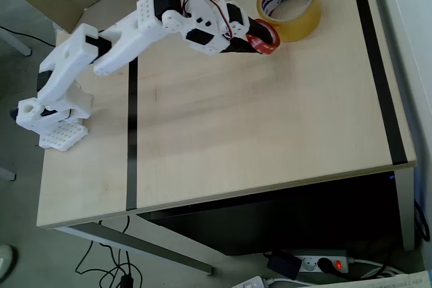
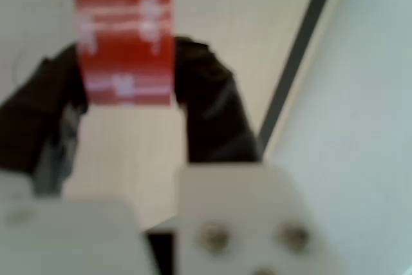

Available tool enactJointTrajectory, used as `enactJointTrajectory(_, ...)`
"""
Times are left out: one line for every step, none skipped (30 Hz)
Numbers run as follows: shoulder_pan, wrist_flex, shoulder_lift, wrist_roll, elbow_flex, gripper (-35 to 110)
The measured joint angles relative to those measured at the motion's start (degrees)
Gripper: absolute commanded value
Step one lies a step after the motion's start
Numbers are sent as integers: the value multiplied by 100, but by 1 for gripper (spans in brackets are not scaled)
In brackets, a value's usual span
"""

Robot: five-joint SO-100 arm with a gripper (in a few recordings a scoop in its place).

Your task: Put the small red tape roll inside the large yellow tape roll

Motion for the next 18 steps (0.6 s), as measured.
enactJointTrajectory(0, 0, -18, -9, -88, 0)
enactJointTrajectory(0, 0, -18, -18, -105, 0)
enactJointTrajectory(0, 0, -18, -26, -105, 0)
enactJointTrajectory(0, 0, -18, -26, -105, 0)
enactJointTrajectory(0, -9, -18, -26, -105, 0)
enactJointTrajectory(0, -35, -18, -26, -105, 0)
enactJointTrajectory(0, -97, -18, -62, -105, 0)
enactJointTrajectory(-18, -132, -18, -105, -105, 0)
enactJointTrajectory(-18, -158, -18, -167, -105, 0)
enactJointTrajectory(-18, -193, -18, -211, -105, 0)
enactJointTrajectory(-18, -220, -18, -229, -105, 0)
enactJointTrajectory(-18, -220, -18, -272, -105, 0)
enactJointTrajectory(-18, -229, -18, -308, -105, 0)
enactJointTrajectory(-18, -229, -18, -308, -105, 0)
enactJointTrajectory(-18, -211, -18, -308, -105, 0)
enactJointTrajectory(-18, -97, -18, -308, -105, 0)
enactJointTrajectory(-26, 105, -9, -281, -123, 0)
enactJointTrajectory(-26, 369, 53, -229, -185, 0)
